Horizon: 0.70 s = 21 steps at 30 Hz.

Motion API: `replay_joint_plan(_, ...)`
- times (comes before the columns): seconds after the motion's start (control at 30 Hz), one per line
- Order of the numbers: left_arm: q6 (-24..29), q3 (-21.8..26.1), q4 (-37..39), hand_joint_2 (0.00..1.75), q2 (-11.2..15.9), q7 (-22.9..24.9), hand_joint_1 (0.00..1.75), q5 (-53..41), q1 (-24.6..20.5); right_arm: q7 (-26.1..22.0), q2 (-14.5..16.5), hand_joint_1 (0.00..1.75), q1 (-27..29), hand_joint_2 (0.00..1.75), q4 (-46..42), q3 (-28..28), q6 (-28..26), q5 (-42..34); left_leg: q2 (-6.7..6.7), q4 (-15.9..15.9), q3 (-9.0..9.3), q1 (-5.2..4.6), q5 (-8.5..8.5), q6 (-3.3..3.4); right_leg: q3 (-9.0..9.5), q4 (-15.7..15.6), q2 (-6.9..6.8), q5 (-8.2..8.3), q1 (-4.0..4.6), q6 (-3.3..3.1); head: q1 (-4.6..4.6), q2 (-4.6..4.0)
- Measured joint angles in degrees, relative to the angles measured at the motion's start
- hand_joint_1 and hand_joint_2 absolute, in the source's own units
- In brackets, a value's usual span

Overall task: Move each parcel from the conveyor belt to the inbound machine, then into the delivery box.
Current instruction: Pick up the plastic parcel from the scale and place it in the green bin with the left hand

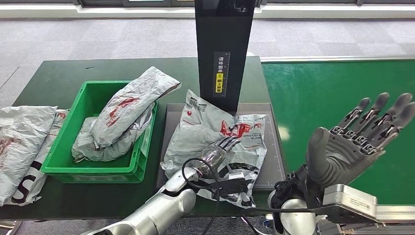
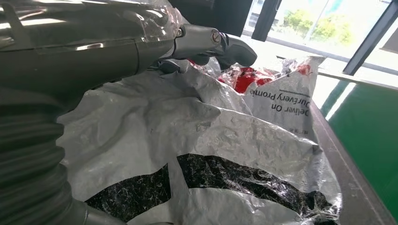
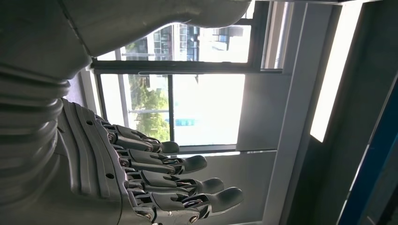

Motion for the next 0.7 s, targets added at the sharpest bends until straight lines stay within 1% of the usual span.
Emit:
replay_joint_plan(0.07, -1.7, -0.9, 0.5, 1.75, 0.0, 1.4, 1.75, -1.9, -0.5, 0.0, 0.0, 0.00, 0.0, 1.75, 0.0, -0.1, 0.5, 0.1, 0.00, 0.0, 0.00, 0.00, 0.00, 0.00, 0.01, 0.0, 0.00, 0.00, 0.00, 0.00, 0.00, 0.00)
replay_joint_plan(0.17, -5.3, -2.6, 1.3, 1.75, 0.0, 2.5, 1.75, -4.4, -1.2, 0.0, 0.0, 0.00, 0.0, 1.75, 0.0, -0.1, 1.2, 0.2, -0.01, 0.0, 0.00, 0.00, 0.00, 0.00, 0.02, 0.0, -0.01, 0.00, 0.00, 0.00, 0.00, 0.00)
replay_joint_plan(0.23, -6.6, -3.5, 1.7, 1.75, 0.0, 2.6, 1.75, -5.2, -1.5, 0.0, 0.0, 0.00, 0.0, 1.75, 0.0, -0.2, 1.4, 0.2, -0.01, 0.0, 0.00, 0.00, 0.00, 0.00, 0.02, 0.0, -0.01, 0.00, 0.00, 0.00, 0.00, 0.00)
replay_joint_plan(0.53, -7.2, -5.1, 2.7, 1.75, 0.0, 2.6, 1.75, -5.5, -2.5, 0.0, 0.0, 0.00, 0.1, 1.75, 0.0, -0.5, 1.5, 0.2, 0.00, 0.0, 0.02, 0.00, 0.00, 0.00, 0.03, 0.0, 0.00, 0.00, 0.00, 0.00, 0.00, 0.00)
replay_joint_plan(0.7, -9.2, -5.4, 2.8, 1.75, 0.0, 3.0, 1.75, -7.2, -3.0, 0.0, 0.0, 0.00, 0.1, 1.75, 0.0, -1.0, 1.4, 1.6, 0.00, 0.0, 0.02, 0.00, 0.00, 0.00, 0.03, 0.0, 0.00, 0.00, 0.00, 0.00, 0.00, 0.00)
